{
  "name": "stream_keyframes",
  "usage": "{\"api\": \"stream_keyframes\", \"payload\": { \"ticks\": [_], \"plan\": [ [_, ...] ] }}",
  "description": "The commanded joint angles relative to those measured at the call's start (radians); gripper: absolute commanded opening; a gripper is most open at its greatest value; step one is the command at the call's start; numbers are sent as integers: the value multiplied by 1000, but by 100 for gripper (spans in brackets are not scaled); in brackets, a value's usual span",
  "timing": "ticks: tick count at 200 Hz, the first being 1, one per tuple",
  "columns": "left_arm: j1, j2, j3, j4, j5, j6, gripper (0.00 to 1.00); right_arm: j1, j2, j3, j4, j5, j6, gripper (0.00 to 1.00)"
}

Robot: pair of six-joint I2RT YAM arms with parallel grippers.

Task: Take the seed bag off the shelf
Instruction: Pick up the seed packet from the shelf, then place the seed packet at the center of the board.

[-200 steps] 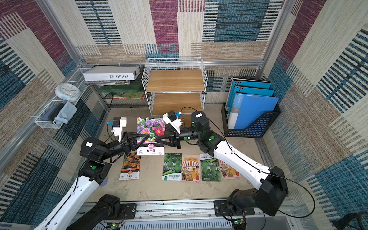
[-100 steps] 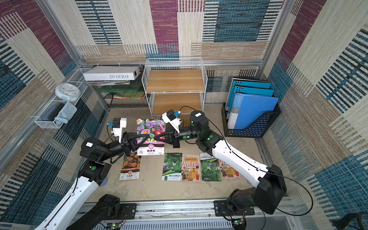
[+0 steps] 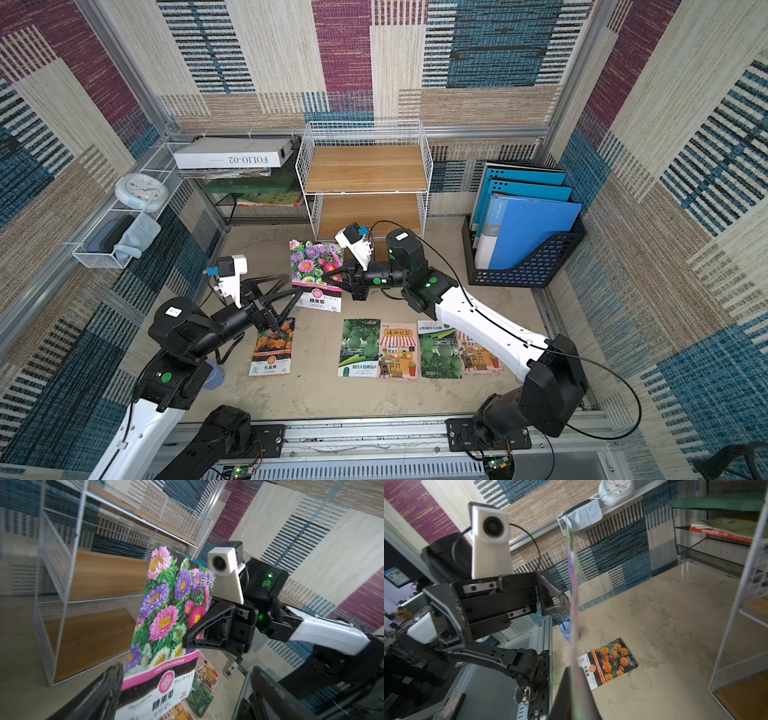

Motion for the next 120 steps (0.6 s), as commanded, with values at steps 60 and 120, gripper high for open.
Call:
{"api": "stream_keyframes", "payload": {
  "ticks": [60,120],
  "plan": [
    [1,-69,44,-386,-462,23,99,46,199,-197,71,93,272,0],
    [1,-36,107,-448,-457,-24,99,134,357,-169,77,125,384,0]
  ]
}}
